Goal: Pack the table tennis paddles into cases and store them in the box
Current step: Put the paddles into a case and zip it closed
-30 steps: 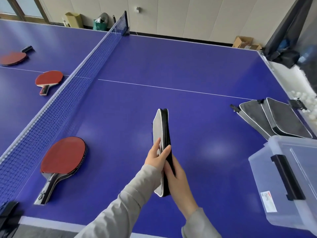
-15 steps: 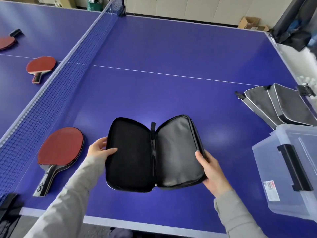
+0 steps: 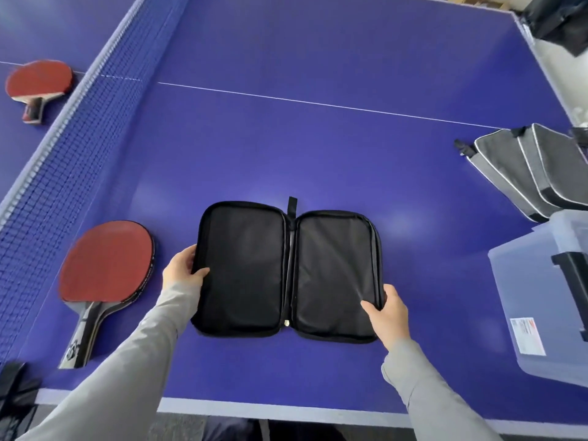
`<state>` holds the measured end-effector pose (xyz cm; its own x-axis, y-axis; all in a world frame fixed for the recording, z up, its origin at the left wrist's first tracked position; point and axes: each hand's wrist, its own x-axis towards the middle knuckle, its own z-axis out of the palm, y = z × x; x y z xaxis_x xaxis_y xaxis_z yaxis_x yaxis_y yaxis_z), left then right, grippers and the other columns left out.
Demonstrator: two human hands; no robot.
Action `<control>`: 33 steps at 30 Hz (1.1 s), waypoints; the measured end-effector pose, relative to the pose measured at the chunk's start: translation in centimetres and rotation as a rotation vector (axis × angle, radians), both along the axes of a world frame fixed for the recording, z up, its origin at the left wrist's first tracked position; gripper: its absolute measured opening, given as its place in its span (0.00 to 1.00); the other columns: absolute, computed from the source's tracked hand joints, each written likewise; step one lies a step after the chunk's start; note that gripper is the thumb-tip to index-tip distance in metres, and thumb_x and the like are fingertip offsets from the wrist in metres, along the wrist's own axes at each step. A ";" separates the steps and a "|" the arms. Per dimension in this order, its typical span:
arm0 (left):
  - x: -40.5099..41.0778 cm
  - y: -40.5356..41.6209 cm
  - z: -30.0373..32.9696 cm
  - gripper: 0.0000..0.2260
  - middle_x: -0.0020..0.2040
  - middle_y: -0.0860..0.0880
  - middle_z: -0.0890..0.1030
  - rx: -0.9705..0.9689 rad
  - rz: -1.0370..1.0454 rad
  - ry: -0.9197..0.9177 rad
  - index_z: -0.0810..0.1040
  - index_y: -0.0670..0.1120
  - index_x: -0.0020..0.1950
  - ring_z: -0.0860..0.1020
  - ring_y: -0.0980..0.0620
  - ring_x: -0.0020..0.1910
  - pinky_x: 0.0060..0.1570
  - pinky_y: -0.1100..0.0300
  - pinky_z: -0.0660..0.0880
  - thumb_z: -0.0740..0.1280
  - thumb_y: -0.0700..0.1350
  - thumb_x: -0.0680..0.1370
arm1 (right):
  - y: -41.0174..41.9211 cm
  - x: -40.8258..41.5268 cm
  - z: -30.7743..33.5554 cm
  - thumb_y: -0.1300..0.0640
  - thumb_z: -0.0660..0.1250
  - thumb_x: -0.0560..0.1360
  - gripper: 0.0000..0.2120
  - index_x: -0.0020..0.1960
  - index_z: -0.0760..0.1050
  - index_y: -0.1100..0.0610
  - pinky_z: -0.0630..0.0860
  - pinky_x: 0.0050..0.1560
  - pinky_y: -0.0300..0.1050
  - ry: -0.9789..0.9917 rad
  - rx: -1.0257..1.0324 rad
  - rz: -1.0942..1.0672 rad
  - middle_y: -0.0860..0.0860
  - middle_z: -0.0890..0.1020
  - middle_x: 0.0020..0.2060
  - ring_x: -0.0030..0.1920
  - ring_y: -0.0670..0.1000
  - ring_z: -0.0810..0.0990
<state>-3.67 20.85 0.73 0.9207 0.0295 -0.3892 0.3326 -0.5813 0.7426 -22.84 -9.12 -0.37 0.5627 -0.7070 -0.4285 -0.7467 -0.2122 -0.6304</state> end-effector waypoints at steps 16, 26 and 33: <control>-2.7 5.6 -0.9 0.28 0.63 0.42 0.71 0.342 -0.166 -0.267 0.70 0.41 0.69 0.70 0.40 0.62 0.60 0.46 0.66 0.73 0.42 0.71 | 1.9 -0.3 -0.1 0.56 0.72 0.71 0.33 0.71 0.62 0.59 0.68 0.65 0.56 0.017 -0.299 0.141 0.57 0.68 0.65 0.68 0.57 0.63; -4.3 16.7 -0.2 0.37 0.65 0.38 0.70 0.530 0.234 -0.163 0.67 0.41 0.70 0.67 0.35 0.63 0.59 0.38 0.65 0.78 0.48 0.65 | 2.4 -0.2 0.0 0.57 0.71 0.72 0.33 0.72 0.61 0.61 0.62 0.67 0.60 0.104 -0.271 0.108 0.61 0.64 0.70 0.71 0.59 0.59; -2.9 17.7 -1.5 0.24 0.54 0.38 0.75 0.395 0.265 0.011 0.74 0.39 0.57 0.72 0.37 0.58 0.57 0.44 0.70 0.77 0.46 0.66 | 2.4 0.4 0.0 0.56 0.71 0.72 0.33 0.72 0.61 0.62 0.61 0.68 0.59 0.181 -0.298 0.134 0.62 0.65 0.69 0.71 0.61 0.59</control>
<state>-6.62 38.57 -0.78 0.8573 0.4108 -0.3103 0.5142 -0.7127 0.4771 -22.42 -6.74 -0.41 0.5926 -0.7410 -0.3159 -0.7936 -0.4700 -0.3864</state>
